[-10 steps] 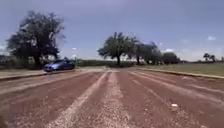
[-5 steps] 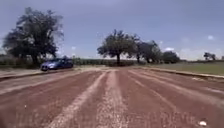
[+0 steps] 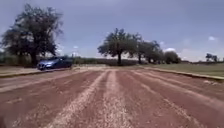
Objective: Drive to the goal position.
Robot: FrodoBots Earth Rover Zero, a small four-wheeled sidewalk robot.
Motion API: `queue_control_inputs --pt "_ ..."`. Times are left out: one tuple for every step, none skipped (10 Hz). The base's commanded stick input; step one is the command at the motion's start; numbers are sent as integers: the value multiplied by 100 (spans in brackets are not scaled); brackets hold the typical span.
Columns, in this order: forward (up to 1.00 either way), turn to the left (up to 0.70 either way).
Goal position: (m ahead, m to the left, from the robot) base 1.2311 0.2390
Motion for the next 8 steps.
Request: queue_control_inputs --pt "100 15" --pt "100 27" --pt "100 27" --pt "100 26" --pt "100 0" --pt "100 0" --pt "100 0" --pt "100 0"
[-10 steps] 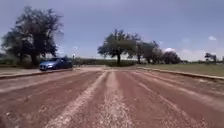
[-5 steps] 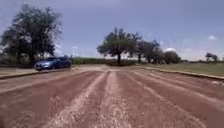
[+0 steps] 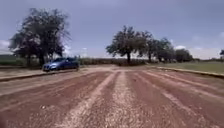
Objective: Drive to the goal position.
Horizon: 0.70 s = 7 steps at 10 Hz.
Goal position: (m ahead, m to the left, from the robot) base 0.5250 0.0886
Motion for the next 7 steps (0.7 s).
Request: queue_control_inputs --pt "100 0" --pt "100 0" --pt "100 0" --pt "100 0" --pt "100 0" --pt "100 0" --pt "100 0"
